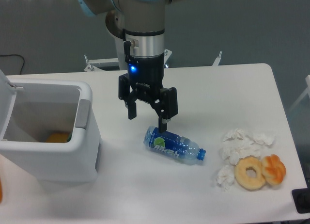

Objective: Close the trash can
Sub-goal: 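Raise the gripper and move it over the white trash can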

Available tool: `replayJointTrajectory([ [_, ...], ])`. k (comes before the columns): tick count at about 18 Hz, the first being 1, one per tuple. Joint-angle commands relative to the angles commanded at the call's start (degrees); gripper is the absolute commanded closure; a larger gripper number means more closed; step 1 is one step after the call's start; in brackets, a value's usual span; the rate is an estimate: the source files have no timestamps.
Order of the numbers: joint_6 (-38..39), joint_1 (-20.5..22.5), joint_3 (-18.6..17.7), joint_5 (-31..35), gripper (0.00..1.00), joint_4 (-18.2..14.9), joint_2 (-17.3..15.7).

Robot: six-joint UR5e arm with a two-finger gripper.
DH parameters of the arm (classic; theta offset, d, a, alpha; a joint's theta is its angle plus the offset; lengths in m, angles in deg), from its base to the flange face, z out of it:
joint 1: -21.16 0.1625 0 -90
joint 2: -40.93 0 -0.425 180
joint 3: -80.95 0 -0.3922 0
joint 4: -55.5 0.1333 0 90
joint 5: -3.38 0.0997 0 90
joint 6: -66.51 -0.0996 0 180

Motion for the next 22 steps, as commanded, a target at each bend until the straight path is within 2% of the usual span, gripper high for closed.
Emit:
replayJointTrajectory([
  [4, 1.14, -0.09, 0.26, -0.35, 0.0, 0.09, 0.09],
  [8, 10.62, -0.09, 0.79, -2.18, 0.0, 0.26, 0.35],
  [12, 12.82, 0.0, 1.32, -3.95, 0.0, 0.26, 0.53],
  [17, 22.31, -0.26, 3.42, -4.22, 0.0, 0.26, 0.62],
  [22, 26.17, -2.54, 3.69, -4.48, 0.0, 0.18, 0.44],
])
